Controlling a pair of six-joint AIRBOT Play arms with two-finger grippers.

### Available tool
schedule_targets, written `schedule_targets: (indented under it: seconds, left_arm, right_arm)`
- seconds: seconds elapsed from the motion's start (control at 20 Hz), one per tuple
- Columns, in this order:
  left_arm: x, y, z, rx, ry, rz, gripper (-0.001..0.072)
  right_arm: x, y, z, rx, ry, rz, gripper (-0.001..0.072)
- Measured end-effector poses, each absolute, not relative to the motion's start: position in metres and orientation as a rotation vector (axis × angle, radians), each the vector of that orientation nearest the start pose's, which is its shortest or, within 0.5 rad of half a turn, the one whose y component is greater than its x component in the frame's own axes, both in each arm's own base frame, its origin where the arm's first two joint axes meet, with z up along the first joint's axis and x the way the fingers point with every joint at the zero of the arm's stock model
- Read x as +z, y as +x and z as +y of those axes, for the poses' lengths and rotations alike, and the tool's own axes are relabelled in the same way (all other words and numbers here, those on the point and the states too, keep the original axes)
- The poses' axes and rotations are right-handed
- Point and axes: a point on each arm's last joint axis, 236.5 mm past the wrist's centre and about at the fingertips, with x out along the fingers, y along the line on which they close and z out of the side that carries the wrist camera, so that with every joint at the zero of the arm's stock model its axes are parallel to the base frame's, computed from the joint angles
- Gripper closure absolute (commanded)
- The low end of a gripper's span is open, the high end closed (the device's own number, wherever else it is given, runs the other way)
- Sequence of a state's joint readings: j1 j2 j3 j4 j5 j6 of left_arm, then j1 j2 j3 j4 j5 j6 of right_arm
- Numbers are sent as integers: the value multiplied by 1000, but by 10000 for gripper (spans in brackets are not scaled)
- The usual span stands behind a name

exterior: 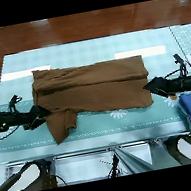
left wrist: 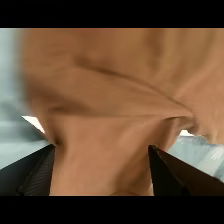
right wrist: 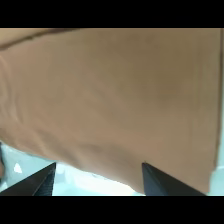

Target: Fold the shirts.

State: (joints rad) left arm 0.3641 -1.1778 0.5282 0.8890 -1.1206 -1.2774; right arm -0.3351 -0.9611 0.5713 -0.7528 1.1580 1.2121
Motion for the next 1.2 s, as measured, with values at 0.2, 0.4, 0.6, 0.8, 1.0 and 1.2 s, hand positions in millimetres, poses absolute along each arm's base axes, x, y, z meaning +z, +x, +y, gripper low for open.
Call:
schedule_targets:
  seconds: [0.2,0.4,0.6,0.8,1.0,1.2]
  left_arm:
    - [-111,243,-70,-210,-715,1510,674]
    - [-103,247,-74,-271,-693,1504,674]
    - [-90,259,-79,-307,-735,1464,673]
    - [-84,264,-83,-324,-754,1444,673]
    - [-82,266,-84,-330,-762,1436,673]
    - [-81,269,-82,-331,-761,1428,673]
  right_arm:
    - [-21,290,38,192,781,1154,87]
    - [-43,253,-9,22,810,1268,87]
    - [-66,216,6,6,831,1427,88]
    - [-85,211,25,28,813,1502,88]
    - [-97,228,48,57,869,1500,88]
    - [-108,252,60,60,881,1442,692]
